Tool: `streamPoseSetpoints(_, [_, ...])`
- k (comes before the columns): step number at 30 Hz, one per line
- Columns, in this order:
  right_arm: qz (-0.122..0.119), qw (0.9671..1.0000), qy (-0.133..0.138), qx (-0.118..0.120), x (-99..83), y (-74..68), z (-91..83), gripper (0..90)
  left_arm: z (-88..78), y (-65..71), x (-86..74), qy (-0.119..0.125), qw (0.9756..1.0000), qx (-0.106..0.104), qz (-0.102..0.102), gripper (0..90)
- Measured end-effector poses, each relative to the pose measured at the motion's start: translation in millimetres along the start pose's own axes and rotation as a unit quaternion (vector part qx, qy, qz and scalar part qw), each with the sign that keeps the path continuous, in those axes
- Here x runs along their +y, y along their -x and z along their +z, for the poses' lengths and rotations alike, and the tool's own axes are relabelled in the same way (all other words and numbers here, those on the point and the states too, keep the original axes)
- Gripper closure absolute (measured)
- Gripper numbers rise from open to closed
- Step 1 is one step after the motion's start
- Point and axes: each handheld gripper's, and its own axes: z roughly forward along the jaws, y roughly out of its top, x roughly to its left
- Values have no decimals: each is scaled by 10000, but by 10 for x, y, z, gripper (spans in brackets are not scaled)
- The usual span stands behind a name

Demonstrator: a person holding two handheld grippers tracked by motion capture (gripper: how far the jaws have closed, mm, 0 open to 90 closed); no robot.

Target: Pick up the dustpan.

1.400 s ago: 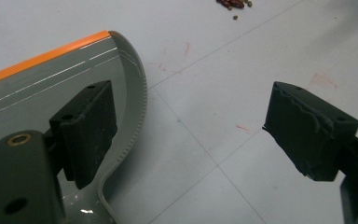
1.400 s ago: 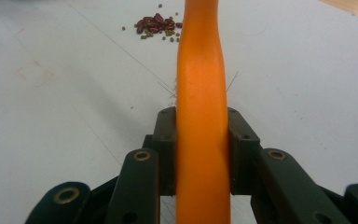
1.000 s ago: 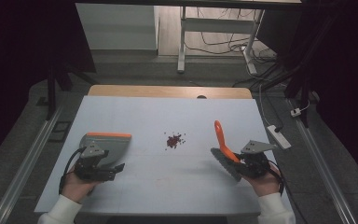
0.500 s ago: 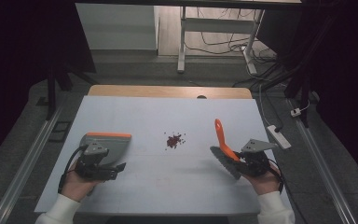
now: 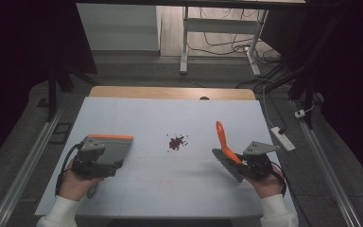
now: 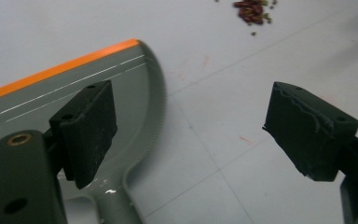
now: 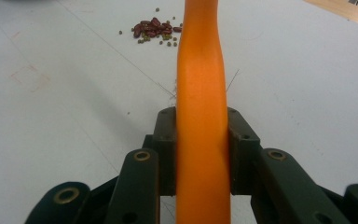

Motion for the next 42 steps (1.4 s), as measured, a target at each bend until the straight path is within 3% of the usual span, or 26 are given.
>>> streamPoseSetpoints(7, [56,10000,9,-16,-20,29,-9,704,-3,-73,-7,-181,9992,329,-111,181])
streamPoseSetpoints(13, [113,9999,-3,-21,-37,39,5,704,15,-198,-89,-451,9975,462,-293,176])
streamPoseSetpoints(18, [39,10000,-40,23,-36,20,26,703,13,-291,-180,-503,9959,584,-471,173])
streamPoseSetpoints(22, [50,10000,-62,34,-44,16,40,704,-10,-344,-251,-644,9935,662,-665,166])
streamPoseSetpoints(24, [83,9999,-87,35,-48,10,46,703,-2,-369,-319,-793,9905,721,-867,166])
streamPoseSetpoints(33, [87,9998,-156,24,-50,8,64,703,193,-395,-411,-1118,9865,480,-1094,139])
streamPoseSetpoints(37, [48,9998,-184,23,-59,13,78,703,269,-417,-446,-1267,9835,490,-1192,141])
streamPoseSetpoints(42, [50,9998,-191,14,-65,19,82,703,287,-452,-465,-1153,9826,533,-1355,159])
